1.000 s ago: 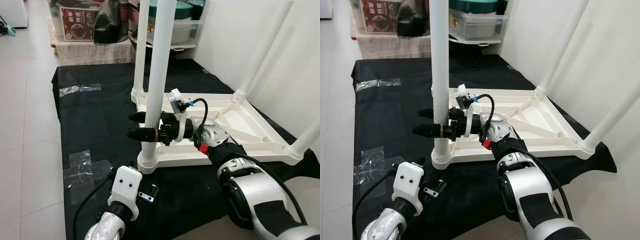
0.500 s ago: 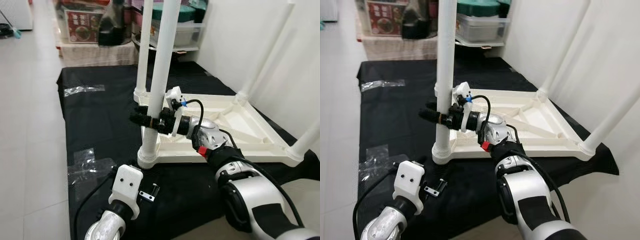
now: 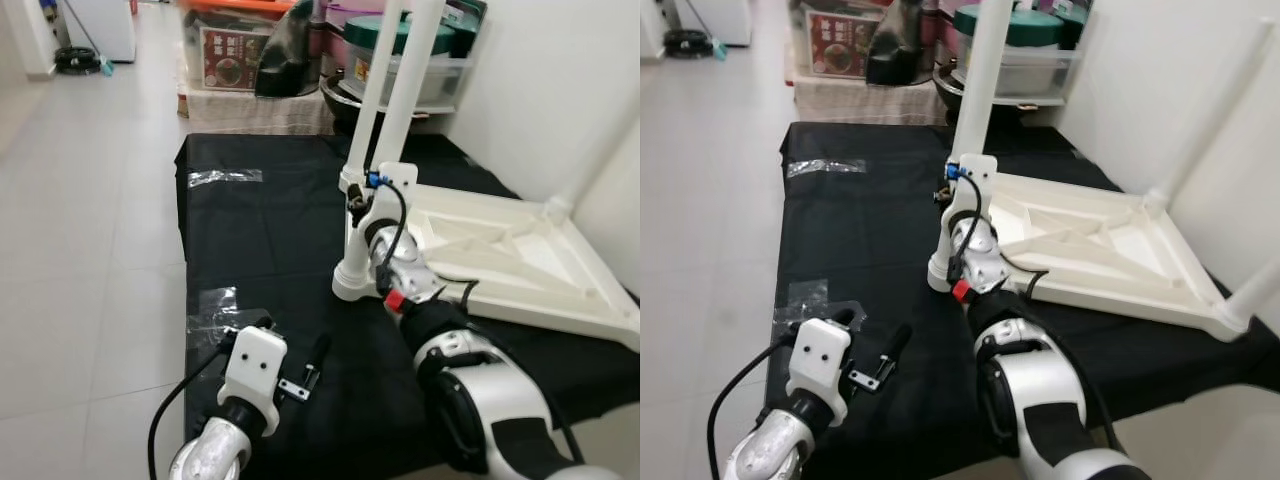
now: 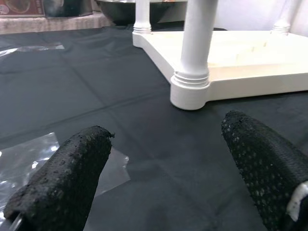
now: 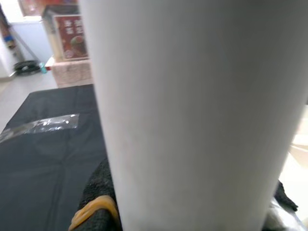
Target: Building children table
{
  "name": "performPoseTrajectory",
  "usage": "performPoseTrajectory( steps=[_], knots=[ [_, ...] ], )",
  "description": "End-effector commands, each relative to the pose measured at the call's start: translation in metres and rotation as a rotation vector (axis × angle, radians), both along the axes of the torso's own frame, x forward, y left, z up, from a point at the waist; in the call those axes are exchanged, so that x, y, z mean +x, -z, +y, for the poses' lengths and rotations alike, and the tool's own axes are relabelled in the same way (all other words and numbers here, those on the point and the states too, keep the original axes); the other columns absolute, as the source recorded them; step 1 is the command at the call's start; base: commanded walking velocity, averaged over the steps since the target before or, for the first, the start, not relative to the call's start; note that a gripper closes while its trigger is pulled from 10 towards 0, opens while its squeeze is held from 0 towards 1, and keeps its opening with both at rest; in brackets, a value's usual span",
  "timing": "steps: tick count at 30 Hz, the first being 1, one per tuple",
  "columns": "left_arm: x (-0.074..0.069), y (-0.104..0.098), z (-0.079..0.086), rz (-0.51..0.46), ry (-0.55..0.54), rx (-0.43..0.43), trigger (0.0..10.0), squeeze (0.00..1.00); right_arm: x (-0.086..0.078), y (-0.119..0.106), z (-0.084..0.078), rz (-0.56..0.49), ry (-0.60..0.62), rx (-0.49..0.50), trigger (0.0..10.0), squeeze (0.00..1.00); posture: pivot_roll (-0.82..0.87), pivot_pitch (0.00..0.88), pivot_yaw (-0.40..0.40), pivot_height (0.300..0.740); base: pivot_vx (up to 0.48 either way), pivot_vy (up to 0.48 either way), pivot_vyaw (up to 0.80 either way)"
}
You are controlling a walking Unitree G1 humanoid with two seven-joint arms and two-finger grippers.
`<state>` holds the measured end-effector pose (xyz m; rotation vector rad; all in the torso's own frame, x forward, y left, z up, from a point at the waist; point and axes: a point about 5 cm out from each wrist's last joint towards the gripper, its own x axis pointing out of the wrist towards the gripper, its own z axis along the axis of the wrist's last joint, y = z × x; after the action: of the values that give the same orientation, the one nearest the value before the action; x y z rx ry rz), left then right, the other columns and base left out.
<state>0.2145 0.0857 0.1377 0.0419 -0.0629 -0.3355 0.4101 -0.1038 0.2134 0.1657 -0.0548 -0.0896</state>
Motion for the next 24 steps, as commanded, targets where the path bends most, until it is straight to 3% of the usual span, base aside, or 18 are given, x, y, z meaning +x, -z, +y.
performPoseTrajectory(
  steps=[1,3,4,8,9,11,12,13,16,18,19,20,22,24],
  knots=[
    [-0.001,0.004,-0.002,0.021,0.013,0.009,10.0,0.00,-0.002,0.004,-0.003,-0.002,0.014,0.081,10.0,0.00,0.10,0.044,-0.140,0.740,0.000,0.000,0.00],
    [-0.001,0.004,-0.002,0.021,0.013,0.009,10.0,0.00,-0.002,0.003,0.001,-0.017,-0.005,0.077,10.0,0.00,0.10,0.045,-0.141,0.740,0.000,0.000,0.00],
    [-0.001,0.005,-0.002,0.022,0.013,0.009,10.0,0.00,-0.004,0.003,0.005,-0.038,-0.034,0.051,10.0,1.00,0.10,0.043,-0.139,0.740,0.000,0.000,0.00],
    [-0.001,0.005,-0.002,0.025,0.012,0.010,10.0,0.00,-0.006,0.007,0.007,-0.054,-0.067,0.009,10.0,1.00,0.10,0.042,-0.140,0.740,0.000,0.000,0.00],
    [-0.001,0.006,-0.002,0.025,0.012,0.009,10.0,0.00,-0.006,0.009,0.010,-0.061,-0.116,0.009,10.0,0.00,0.10,0.042,-0.142,0.740,0.000,0.000,0.00],
    [-0.001,0.006,-0.002,0.025,0.012,0.008,10.0,0.00,-0.006,0.010,0.011,-0.064,-0.147,0.014,10.0,0.00,0.10,0.042,-0.142,0.740,0.000,0.000,0.00],
    [-0.001,0.005,-0.002,0.024,0.011,0.007,10.0,0.00,-0.007,0.014,0.012,-0.062,-0.256,0.057,10.0,0.00,0.10,0.041,-0.140,0.740,0.000,0.000,0.00],
    [-0.001,0.005,-0.002,0.024,0.011,0.007,10.0,0.00,-0.007,0.014,0.012,-0.062,-0.256,0.057,10.0,0.00,0.10,0.041,-0.140,0.740,0.000,0.000,0.00],
    [0.000,0.005,-0.002,0.022,0.011,0.006,10.0,0.00,-0.012,0.019,0.002,-0.063,-0.687,0.162,10.0,0.00,0.10,0.036,-0.141,0.740,0.000,0.000,0.00],
    [0.000,0.005,-0.002,0.022,0.011,0.006,10.0,0.00,-0.012,0.019,0.002,-0.063,-0.687,0.162,10.0,0.00,0.10,0.036,-0.141,0.740,0.000,0.000,0.00],
    [0.000,0.005,-0.002,0.021,0.012,0.007,10.0,0.00,-0.015,0.017,-0.001,-0.081,-0.794,0.157,10.0,0.00,0.10,0.035,-0.140,0.740,0.000,0.000,0.00],
    [0.000,0.005,-0.002,0.021,0.012,0.007,10.0,0.00,-0.015,0.017,-0.001,-0.081,-0.794,0.157,10.0,0.00,0.10,0.035,-0.140,0.740,0.000,0.000,0.00],
    [-0.001,0.005,-0.002,0.020,0.014,0.008,10.0,0.00,-0.025,0.012,-0.003,-0.102,-1.084,0.181,10.0,0.00,0.11,0.033,-0.142,0.740,0.000,0.000,0.00],
    [-0.001,0.005,-0.002,0.020,0.014,0.008,10.0,0.00,-0.025,0.012,-0.003,-0.102,-1.084,0.181,10.0,0.00,0.11,0.033,-0.142,0.740,0.000,0.000,0.00]
  ],
)
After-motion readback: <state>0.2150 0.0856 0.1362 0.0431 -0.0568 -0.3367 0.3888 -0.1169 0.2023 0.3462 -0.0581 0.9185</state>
